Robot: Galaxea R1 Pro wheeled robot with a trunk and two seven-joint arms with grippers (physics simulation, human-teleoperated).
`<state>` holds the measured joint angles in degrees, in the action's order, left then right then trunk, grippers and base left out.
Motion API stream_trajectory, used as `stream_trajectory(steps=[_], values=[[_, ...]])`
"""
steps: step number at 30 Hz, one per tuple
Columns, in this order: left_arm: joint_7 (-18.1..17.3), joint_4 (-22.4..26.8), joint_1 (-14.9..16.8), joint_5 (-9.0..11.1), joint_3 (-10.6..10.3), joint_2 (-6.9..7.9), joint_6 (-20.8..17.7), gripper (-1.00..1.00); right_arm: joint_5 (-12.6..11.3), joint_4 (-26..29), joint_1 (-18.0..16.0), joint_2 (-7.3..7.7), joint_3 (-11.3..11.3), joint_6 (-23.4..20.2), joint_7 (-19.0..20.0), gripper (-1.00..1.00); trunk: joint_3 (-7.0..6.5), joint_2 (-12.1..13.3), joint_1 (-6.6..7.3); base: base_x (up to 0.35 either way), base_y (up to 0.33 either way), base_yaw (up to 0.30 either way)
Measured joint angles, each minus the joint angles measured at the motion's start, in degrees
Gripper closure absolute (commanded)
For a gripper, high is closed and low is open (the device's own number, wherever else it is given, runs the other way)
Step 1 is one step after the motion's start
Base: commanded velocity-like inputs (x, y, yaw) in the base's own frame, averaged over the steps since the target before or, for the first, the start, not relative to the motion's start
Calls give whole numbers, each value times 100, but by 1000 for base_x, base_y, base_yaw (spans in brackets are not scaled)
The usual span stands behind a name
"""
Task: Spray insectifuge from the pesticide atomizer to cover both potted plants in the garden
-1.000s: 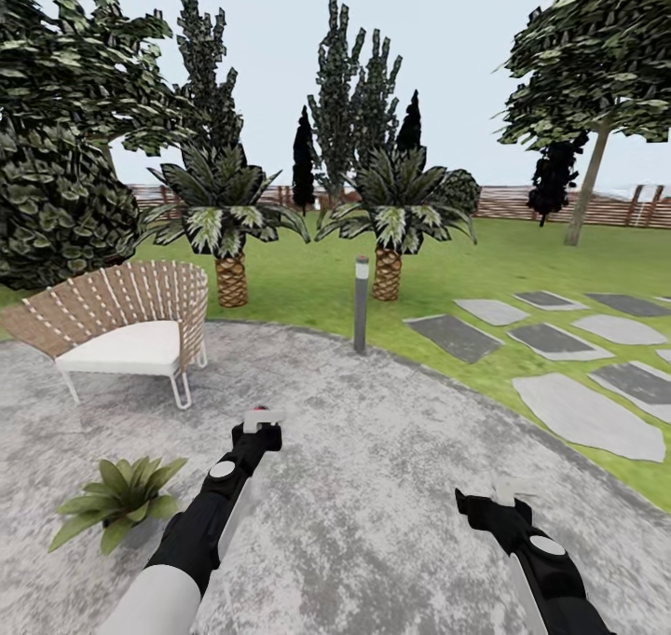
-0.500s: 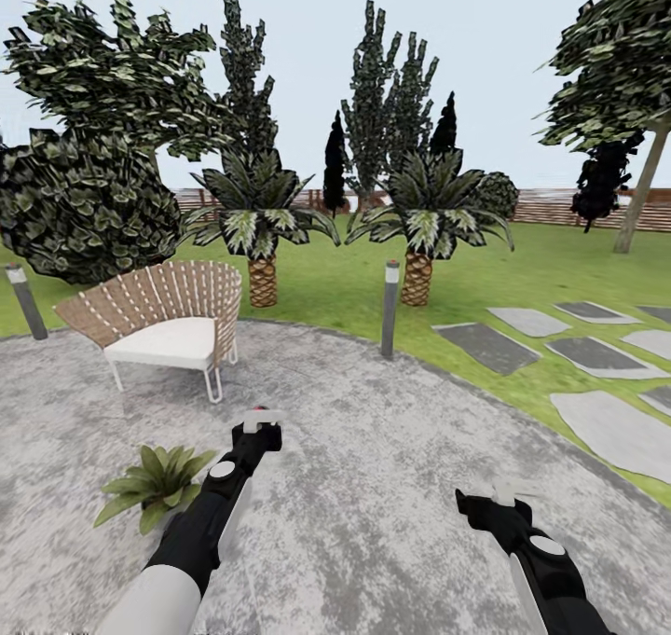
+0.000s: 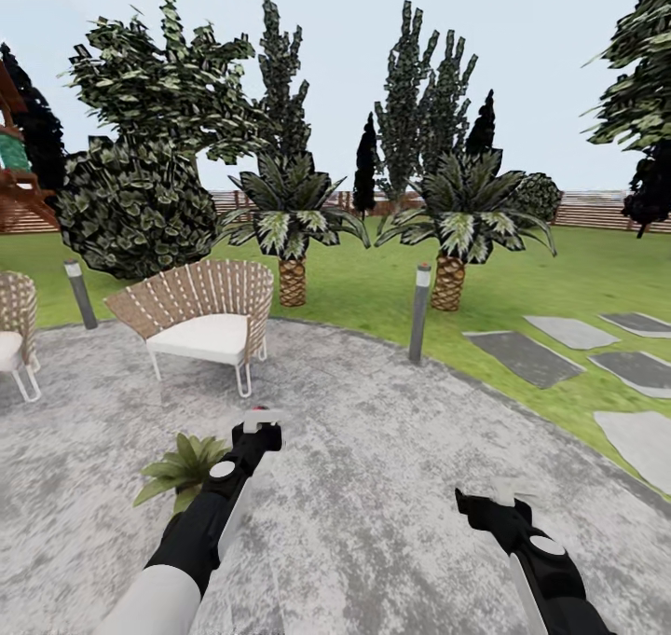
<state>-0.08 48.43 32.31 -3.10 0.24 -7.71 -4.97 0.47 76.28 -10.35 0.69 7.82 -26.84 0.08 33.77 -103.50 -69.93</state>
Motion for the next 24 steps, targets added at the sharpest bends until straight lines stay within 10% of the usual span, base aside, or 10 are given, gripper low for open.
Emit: stream_trajectory(steps=[24], values=[[0, 0, 0, 0, 0, 0, 0, 100, 1, 0, 0, 0, 1, -1, 0, -100, 0, 0, 0, 0, 0, 249]])
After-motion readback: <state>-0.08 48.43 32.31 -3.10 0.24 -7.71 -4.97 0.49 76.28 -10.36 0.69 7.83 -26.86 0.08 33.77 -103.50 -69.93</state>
